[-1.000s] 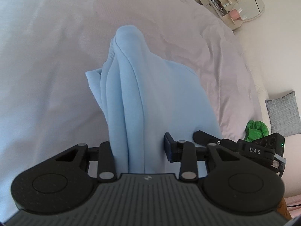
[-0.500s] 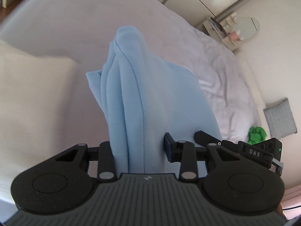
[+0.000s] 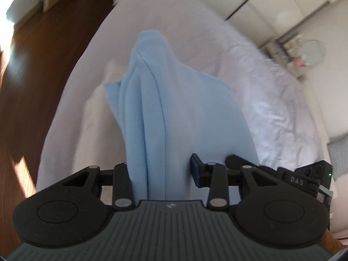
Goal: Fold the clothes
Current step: 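Grasp the folded sweatshirt with both grippers and lift it off the bed, then lower the held sweatshirt onto the cream towel stack and open both grippers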
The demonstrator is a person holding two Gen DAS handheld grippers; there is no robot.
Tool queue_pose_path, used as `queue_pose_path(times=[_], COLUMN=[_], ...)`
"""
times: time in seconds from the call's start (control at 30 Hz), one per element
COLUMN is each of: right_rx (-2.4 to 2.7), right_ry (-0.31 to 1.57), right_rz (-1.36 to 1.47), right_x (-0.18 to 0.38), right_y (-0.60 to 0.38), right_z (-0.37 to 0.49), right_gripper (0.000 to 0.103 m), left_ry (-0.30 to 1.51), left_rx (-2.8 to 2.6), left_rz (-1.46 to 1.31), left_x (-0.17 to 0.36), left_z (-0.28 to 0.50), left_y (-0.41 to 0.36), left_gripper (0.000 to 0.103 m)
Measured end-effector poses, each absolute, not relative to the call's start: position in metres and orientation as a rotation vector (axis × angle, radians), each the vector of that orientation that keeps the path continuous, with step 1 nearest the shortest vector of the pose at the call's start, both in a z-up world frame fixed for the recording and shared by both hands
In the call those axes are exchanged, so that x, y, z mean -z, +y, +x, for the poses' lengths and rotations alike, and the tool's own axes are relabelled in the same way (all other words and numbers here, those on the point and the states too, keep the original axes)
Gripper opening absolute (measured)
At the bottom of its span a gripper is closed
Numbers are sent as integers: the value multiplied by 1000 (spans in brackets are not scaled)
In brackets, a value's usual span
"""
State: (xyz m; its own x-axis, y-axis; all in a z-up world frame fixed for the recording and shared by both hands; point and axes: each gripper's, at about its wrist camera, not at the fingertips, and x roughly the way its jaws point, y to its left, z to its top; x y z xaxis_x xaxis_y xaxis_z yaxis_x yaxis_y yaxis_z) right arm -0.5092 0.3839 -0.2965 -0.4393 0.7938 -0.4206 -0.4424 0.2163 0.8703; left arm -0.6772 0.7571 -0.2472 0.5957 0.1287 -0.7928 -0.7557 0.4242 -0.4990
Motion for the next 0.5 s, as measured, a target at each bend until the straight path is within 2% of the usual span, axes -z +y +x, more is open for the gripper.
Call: queue_pose_path(times=[0.07,0.13,0.2,0.23,0.27,0.3,0.33,0.37,0.47,0.5], right_rx=[-1395,-1359,-1351,-1347,-1346,-1358,-1376,-1388,-1399,-1382], right_ry=[1500,1519,1506,1500,1492,1487,1484,1462,1356,1353], right_rz=[268,178,184,187,185,174,160,139,87,69], right_x=[321,333,330,328,326,324,321,316,299,302], right_y=[397,388,378,373,368,363,357,354,363,368], right_z=[-522,-529,-526,-525,-524,-523,-522,-524,-537,-543], right_gripper=[44,45,55,63,63,63,42,31,27,27], left_ry=[777,741,715,716,723,730,739,754,792,812], left_rx=[-640,-631,-620,-619,-615,-606,-593,-583,-575,-581], left_rz=[-1048,-1106,-1098,-1090,-1084,-1068,-1042,-1007,-907,-880], left_x=[277,291,289,288,286,284,281,277,275,280], left_z=[-690,-702,-707,-707,-706,-704,-700,-695,-687,-687], left_y=[768,773,773,774,774,774,774,773,771,772], left_gripper=[42,45,45,45,44,39,37,37,39,44])
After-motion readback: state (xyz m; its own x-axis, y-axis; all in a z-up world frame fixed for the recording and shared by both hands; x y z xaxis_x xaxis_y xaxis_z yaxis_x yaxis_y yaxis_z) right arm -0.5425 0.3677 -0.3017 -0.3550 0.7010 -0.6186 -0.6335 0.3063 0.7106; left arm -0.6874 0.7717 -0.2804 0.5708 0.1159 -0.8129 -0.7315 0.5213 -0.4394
